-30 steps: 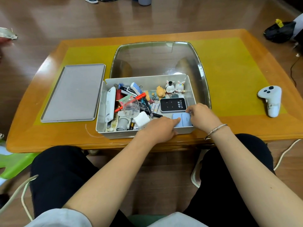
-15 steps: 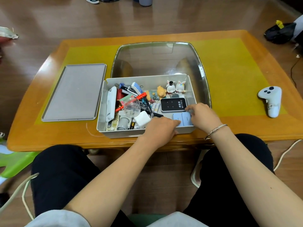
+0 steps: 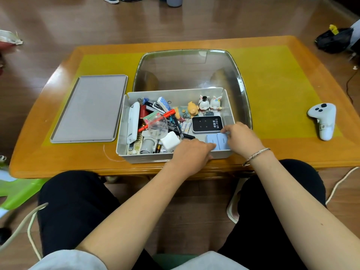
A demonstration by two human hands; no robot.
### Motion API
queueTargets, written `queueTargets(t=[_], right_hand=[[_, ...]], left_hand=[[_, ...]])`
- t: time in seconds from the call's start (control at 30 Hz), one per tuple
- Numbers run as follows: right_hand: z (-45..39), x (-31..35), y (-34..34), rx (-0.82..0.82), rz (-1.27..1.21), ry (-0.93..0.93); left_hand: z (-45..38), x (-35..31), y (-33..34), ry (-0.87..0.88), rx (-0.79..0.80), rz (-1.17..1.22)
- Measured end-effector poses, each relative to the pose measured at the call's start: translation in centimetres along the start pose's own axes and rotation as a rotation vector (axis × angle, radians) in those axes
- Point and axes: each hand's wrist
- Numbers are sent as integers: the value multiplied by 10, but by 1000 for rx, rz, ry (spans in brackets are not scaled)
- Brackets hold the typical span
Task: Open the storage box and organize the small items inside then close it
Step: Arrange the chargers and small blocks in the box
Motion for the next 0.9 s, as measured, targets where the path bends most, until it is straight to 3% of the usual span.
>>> queueTargets(t=[0.27,0.4,0.53,0.67,0.8,0.9], right_hand=[[14,7,-7,-267,-28,-47],[17,17,-6,-391,-40,-80],[18,28,-1,-381,-85,-162],[21,44,9,-316,-107,-239],[24,61,21,-243,-108,-278],[27,70,27,-209,-131,-293]], left_hand=[[7,2,1,-41,-58,70],[23,9,-11,-130,-197,122],[46,25,-26,-224,-434,138],[68,52,-34,-467,-568,84],[89,76,-35,-744,-489,8],[103,91,-31,-837,-408,78]])
Point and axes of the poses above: each hand's wrist, its own z-axis away from the middle knuckle, its own y-axis out of the palm, x = y × z, and after that the axes turned 11 degrees about y, right-handed
